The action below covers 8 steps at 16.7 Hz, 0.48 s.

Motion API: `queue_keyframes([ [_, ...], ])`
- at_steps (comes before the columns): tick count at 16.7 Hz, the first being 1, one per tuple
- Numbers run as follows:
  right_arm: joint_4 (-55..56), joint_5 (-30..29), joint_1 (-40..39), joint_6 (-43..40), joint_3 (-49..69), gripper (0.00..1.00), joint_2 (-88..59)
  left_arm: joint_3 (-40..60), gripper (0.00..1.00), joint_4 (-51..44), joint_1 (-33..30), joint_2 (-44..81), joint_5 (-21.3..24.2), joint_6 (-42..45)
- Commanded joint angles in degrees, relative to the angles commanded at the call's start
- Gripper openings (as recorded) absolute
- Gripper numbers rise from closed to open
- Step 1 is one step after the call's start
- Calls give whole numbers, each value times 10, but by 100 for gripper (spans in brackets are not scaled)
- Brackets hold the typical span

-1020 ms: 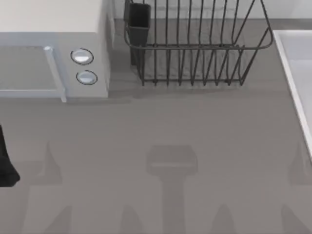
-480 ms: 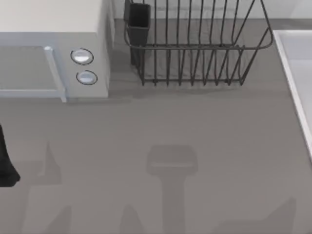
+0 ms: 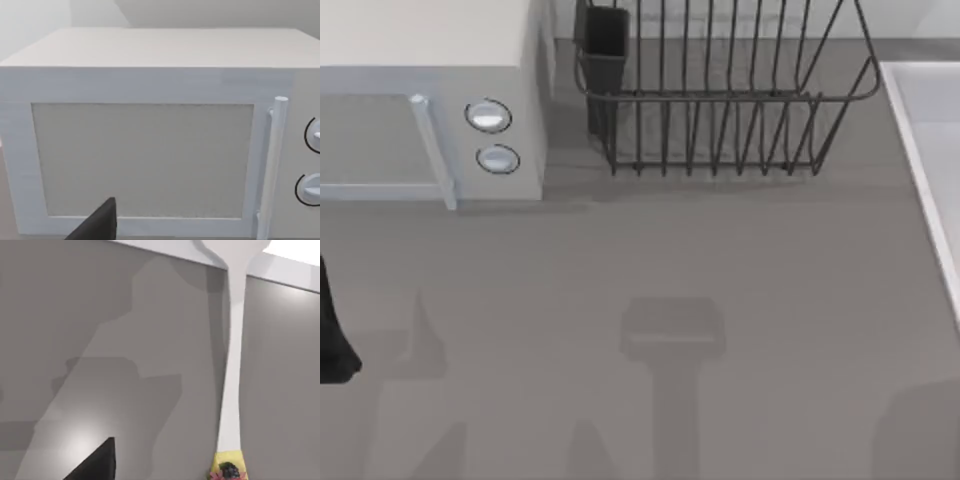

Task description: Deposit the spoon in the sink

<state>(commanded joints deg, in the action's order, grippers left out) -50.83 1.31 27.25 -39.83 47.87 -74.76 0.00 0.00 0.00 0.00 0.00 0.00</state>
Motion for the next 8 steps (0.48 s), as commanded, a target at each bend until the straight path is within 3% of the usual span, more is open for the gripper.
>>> queue_keyframes([
  [8, -67, 2, 40, -56, 74, 100, -101, 0, 100, 0, 0, 0, 0, 0],
])
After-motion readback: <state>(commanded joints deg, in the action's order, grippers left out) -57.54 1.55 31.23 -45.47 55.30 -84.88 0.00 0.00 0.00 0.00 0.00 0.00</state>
